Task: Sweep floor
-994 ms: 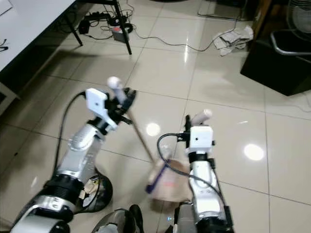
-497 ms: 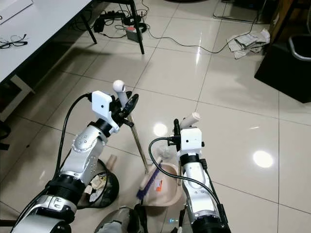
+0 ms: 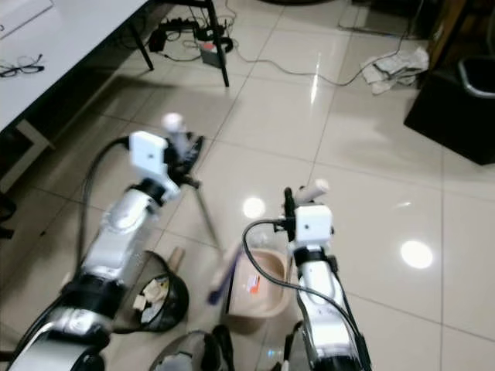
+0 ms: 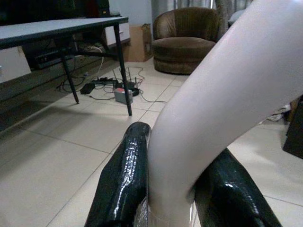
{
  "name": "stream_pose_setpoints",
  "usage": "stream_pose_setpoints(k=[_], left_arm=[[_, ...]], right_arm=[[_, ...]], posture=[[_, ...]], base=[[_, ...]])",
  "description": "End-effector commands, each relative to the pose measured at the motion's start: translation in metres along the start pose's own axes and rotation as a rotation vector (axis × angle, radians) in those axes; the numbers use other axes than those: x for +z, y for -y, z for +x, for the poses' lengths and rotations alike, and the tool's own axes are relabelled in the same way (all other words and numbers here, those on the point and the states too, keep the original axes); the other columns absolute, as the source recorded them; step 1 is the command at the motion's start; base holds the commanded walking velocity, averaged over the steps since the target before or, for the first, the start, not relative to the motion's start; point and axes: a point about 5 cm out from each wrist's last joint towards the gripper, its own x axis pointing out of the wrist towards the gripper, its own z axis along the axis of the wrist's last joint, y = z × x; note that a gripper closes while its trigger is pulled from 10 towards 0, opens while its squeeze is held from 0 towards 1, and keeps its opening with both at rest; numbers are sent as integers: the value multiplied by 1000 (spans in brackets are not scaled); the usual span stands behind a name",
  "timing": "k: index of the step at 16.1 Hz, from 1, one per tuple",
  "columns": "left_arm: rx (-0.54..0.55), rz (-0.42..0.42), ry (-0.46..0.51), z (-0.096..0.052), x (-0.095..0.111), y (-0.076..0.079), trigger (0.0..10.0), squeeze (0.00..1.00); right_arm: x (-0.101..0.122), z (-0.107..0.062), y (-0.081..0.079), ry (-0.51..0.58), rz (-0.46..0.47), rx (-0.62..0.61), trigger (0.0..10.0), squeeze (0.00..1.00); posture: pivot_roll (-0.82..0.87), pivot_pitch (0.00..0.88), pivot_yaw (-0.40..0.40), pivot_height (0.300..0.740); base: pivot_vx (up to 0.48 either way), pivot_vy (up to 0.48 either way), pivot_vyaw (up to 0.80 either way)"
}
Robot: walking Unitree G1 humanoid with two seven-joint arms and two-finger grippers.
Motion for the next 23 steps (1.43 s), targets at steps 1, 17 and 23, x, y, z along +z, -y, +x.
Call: stream_pose_setpoints(k=[1, 17, 23], left_arm=[[64, 27, -28, -15, -2, -15, 10000, 0], [119, 132, -88, -40, -4, 5, 10000, 0], [149, 147, -89, -39, -6, 7, 10000, 0]], right_arm=[[12, -6, -7, 18, 39, 36, 10000, 0], [53, 1, 34, -77, -62, -144, 10000, 0], [51, 7, 39, -87, -86, -146, 10000, 0]], posture=[[-85, 97, 131, 740], [-172, 0, 125, 740], [-170, 0, 116, 740]], base=[[0, 0, 0], [121, 0, -182], [371, 0, 0]])
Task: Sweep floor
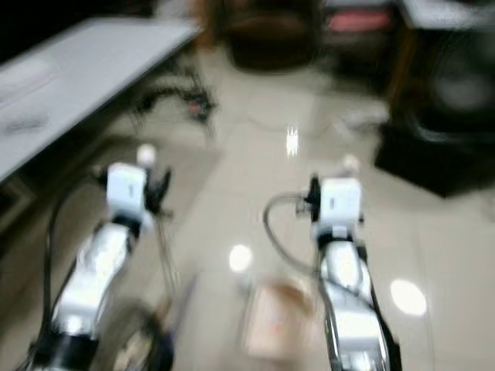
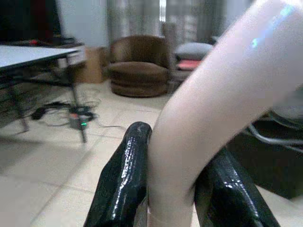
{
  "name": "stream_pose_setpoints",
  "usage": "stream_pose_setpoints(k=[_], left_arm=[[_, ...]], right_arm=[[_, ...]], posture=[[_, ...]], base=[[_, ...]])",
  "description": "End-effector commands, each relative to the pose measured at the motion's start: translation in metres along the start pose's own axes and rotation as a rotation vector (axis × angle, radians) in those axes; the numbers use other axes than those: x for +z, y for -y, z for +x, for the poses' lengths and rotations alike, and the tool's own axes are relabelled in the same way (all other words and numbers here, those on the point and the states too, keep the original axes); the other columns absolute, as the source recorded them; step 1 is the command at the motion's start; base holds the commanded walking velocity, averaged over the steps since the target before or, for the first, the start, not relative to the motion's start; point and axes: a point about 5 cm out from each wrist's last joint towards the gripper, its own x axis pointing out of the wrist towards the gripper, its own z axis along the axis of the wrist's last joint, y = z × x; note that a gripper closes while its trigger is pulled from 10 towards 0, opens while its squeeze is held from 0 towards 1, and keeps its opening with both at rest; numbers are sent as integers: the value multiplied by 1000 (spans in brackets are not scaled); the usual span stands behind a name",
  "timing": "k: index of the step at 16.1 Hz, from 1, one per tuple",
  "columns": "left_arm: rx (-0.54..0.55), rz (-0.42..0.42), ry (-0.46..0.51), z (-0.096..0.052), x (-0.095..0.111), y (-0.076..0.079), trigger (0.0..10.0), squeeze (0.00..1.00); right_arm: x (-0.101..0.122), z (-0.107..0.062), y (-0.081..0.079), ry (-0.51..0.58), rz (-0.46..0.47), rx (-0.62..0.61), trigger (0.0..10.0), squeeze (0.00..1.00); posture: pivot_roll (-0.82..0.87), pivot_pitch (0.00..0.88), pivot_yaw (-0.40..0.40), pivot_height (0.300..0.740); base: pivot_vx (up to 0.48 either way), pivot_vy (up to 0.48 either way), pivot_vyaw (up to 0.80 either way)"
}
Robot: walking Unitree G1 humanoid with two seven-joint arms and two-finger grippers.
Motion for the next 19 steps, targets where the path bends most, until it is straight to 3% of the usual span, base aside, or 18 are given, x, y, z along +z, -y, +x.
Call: stream_pose_setpoints(k=[1, 16, 19], left_arm=[[-16, 3, 62, 5, 14, 7, 10000, 0], [-53, 8, 46, 12, 8, 17, 10000, 0], [-53, 6, 43, 11, 7, 17, 10000, 0]], right_arm=[[4, 1, 8, 21, -19, -26, 10000, 0], [-5, 10, 17, 23, -37, -32, 10000, 0], [-7, 9, 15, 9, -5, -33, 10000, 0]], posture=[[-170, 0, 116, 740], [-185, 0, 139, 740], [-182, 0, 133, 740]], base=[[371, 0, 0], [375, 0, 0], [375, 0, -708]])
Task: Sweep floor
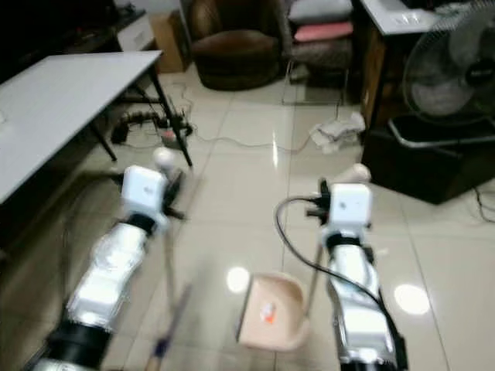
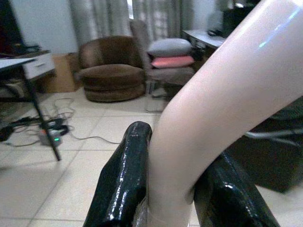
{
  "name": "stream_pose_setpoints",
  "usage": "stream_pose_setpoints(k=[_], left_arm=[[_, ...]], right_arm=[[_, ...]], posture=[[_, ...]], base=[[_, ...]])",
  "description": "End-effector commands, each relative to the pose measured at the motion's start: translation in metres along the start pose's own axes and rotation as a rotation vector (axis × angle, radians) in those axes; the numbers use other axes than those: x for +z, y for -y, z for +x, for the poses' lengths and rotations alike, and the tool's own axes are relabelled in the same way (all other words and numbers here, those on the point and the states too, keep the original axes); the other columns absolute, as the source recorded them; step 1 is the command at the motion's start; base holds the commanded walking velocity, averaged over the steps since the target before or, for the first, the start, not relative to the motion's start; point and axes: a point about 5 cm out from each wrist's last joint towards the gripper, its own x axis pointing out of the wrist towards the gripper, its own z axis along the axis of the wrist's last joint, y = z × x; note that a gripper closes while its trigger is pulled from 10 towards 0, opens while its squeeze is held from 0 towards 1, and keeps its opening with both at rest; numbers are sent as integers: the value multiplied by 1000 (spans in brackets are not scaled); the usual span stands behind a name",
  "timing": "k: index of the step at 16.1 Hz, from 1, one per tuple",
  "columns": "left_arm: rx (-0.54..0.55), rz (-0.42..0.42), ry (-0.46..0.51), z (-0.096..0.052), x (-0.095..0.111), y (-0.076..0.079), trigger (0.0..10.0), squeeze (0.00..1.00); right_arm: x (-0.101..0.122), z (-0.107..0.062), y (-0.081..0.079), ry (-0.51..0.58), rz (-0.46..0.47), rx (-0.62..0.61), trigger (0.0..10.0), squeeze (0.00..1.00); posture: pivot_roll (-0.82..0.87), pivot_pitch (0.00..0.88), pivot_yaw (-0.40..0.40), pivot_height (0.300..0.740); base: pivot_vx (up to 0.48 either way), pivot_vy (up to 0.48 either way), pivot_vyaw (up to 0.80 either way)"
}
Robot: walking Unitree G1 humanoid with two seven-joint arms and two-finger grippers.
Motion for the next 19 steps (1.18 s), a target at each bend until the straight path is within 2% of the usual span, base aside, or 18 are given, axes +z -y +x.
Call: stream_pose_setpoints(k=[1, 6, 8, 11, 14, 16, 19], left_arm=[[20, 16, 46, 1, 9, -9, 10000, 0], [94, 17, 27, -8, 3, -20, 10000, 0], [122, 19, -1, -15, -3, -24, 10000, 0], [119, 57, 8, -18, -3, -28, 10000, 0], [89, 65, -25, -9, -11, -28, 10000, 0], [90, 56, -44, -2, -20, -26, 10000, 0], [167, 11, -58, 6, -28, -29, 10000, 0]], right_arm=[[10, 4, -2, 49, -11, 6, 10000, 0], [10, 10, -8, 51, -32, 62, 10000, 0], [9, 15, -10, 48, -38, 80, 10000, 0], [2, 19, -11, 40, -42, 71, 10000, 0], [-4, 24, -13, 47, -31, 98, 10000, 0], [-9, 31, -17, 53, -65, 139, 10000, 0], [-14, 43, -19, 65, -130, 160, 10000, 0]], posture=[[-179, 0, 126, 740], [-155, 0, 66, 740], [-121, 0, 14, 740], [-89, 0, 5, 740], [-93, 0, 44, 740], [-93, 25, 54, 740], [-70, 89, 44, 740]], base=[[371, 0, -688], [362, 0, 0], [0, 0, 0], [0, 0, 0], [0, 0, 0], [0, 0, 0], [0, 0, 0]])
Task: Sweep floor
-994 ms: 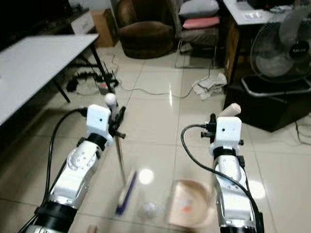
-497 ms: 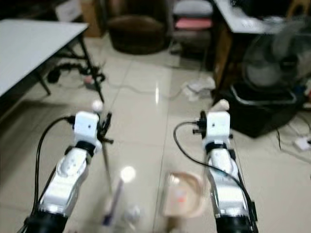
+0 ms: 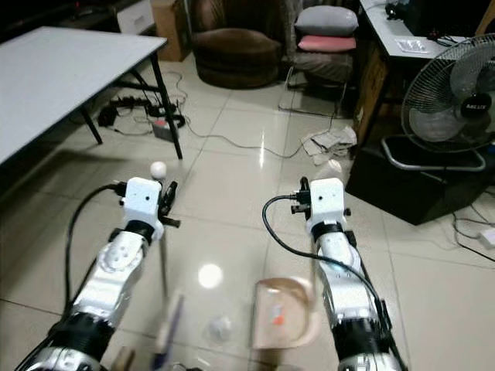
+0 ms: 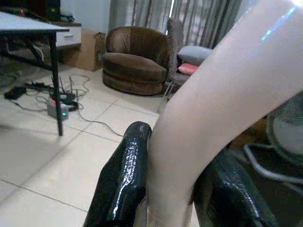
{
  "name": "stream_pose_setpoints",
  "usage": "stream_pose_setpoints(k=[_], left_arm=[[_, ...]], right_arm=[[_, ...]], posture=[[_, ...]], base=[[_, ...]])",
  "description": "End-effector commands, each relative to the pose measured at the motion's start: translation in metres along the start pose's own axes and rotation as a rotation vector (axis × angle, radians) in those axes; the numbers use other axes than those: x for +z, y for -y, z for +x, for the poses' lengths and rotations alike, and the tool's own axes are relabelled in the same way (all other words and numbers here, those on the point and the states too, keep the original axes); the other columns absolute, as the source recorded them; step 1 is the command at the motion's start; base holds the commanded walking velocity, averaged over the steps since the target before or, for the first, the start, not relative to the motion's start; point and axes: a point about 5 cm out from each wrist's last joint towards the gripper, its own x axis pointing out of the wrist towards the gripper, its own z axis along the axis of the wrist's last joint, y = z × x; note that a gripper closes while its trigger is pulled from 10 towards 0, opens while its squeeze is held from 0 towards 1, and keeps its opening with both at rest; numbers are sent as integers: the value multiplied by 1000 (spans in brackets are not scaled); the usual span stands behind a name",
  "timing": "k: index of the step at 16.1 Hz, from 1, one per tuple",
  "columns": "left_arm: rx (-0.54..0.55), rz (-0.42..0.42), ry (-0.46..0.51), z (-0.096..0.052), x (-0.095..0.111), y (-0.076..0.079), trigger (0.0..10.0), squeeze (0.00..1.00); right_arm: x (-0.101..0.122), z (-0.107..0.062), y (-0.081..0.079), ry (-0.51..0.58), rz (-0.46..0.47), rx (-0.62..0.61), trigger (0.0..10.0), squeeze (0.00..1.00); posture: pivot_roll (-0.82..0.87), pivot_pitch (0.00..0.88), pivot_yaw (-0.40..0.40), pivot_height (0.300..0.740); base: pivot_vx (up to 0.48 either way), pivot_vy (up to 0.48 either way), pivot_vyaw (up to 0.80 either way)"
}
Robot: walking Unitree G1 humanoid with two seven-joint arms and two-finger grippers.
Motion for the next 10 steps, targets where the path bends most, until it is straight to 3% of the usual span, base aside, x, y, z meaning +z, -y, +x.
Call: stream_pose_setpoints(k=[1, 5, 10], left_arm=[[40, -1, 47, 7, 10, -7, 10000, 0], [80, -53, 69, 11, 9, -9, 10000, 0], [113, -38, 67, 9, 2, -11, 10000, 0]], right_arm=[[10, 6, 1, 62, -34, 7, 10000, 0], [16, 15, -1, 109, -71, 45, 10000, 0], [7, 14, 0, 122, -109, 60, 10000, 0]], posture=[[-68, 102, 43, 740], [-81, 171, 53, 740], [-41, 248, 53, 740]], base=[[0, 0, 0], [0, 0, 0], [0, 0, 0]])
